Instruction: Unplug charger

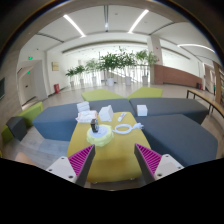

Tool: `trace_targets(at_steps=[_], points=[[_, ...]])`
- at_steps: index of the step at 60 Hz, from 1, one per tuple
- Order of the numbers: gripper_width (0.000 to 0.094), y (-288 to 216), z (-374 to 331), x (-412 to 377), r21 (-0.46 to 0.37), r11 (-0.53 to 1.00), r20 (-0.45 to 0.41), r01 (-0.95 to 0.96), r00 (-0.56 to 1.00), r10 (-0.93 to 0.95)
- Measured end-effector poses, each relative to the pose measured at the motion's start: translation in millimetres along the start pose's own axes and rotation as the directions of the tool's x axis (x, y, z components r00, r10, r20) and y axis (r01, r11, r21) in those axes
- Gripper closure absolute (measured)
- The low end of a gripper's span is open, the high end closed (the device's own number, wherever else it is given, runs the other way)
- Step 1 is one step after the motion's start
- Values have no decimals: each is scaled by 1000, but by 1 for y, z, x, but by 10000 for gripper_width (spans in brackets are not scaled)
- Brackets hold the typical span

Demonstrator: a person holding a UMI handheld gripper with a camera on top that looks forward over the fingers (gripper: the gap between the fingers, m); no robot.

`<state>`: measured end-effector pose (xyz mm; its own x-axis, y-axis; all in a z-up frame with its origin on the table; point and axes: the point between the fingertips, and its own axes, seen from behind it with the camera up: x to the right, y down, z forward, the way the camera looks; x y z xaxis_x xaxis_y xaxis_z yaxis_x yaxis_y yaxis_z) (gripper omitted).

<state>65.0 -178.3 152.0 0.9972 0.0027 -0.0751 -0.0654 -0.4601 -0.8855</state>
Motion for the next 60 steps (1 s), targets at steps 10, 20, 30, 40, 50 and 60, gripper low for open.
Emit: trace_targets(at_steps=[10, 20, 30, 40, 50, 60], points=[[111, 1, 37, -1, -35, 999, -4, 34, 999, -34], [112, 10, 114, -50, -68, 997, 48, 32, 998, -28], [118, -12, 205, -76, -12, 992, 26, 122, 992, -122], [288, -17, 282, -81, -5, 992, 12, 128, 992, -128], [837, -22, 293, -82, 93, 989, -4, 111, 994, -111], [878, -25, 297, -83, 61, 996, 7, 64, 998, -65]])
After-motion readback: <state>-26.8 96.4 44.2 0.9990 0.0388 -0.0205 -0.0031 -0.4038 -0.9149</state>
